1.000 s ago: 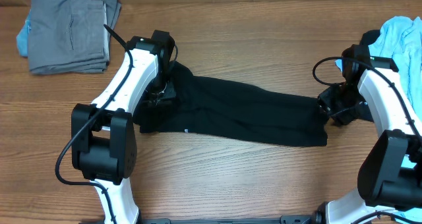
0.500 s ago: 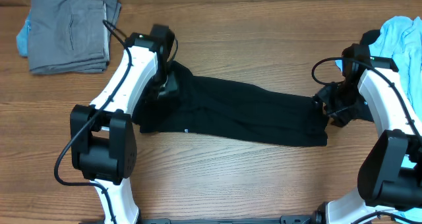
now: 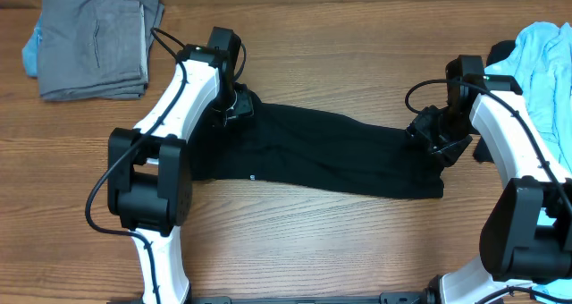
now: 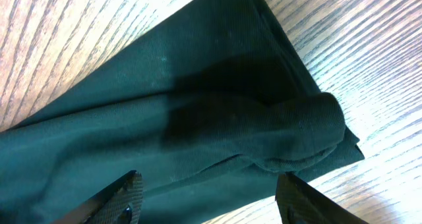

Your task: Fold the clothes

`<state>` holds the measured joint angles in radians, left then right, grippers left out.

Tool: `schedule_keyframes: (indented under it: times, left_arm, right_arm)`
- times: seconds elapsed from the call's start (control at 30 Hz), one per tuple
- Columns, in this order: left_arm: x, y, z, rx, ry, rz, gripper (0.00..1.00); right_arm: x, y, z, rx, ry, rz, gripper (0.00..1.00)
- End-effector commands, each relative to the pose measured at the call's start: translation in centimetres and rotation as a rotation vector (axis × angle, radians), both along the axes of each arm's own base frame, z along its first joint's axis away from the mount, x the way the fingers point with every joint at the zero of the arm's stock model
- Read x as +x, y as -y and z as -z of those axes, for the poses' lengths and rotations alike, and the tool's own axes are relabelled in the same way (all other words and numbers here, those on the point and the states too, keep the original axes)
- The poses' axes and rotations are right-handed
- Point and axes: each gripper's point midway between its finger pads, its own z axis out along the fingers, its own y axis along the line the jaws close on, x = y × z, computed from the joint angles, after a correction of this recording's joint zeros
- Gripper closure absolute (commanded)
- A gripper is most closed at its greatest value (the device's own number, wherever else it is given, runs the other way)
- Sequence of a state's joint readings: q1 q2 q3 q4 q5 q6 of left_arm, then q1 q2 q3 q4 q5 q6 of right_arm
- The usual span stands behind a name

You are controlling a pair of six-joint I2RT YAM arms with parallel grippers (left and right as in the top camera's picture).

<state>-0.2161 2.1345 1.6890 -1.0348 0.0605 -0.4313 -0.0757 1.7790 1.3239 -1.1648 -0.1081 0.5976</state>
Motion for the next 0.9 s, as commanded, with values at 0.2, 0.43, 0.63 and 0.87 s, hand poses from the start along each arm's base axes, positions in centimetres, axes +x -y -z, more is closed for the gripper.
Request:
schedule_keyframes:
  times: [0.2,0.43,0.63,0.87]
  left_arm:
    - [0.7,0.4,-0.4,-0.019,0.024,0.036,0.96]
    - [-0.9,-1.5,-1.1,0.067,-0.037,-0.033,0.96]
    - [-3.0,-4.6,-2.1,0.202,-0.117,-0.074,0.91]
    - [-4.5,-8.0,-2.9,0.378,-0.168,-0.09,0.8]
  right_arm:
    - [0.9,-0.2,-1.4,0.001,0.061,-0.012,0.31]
    - [0.6,-0.6,-0.3,0.002,0.052,-0.021,0.32]
    - [-0.2,-1.4,2.1,0.004,0.023,-0.039,0.33]
    - [-1.0,-1.5,3.7,0.006,-0.013,-0.034,0.36]
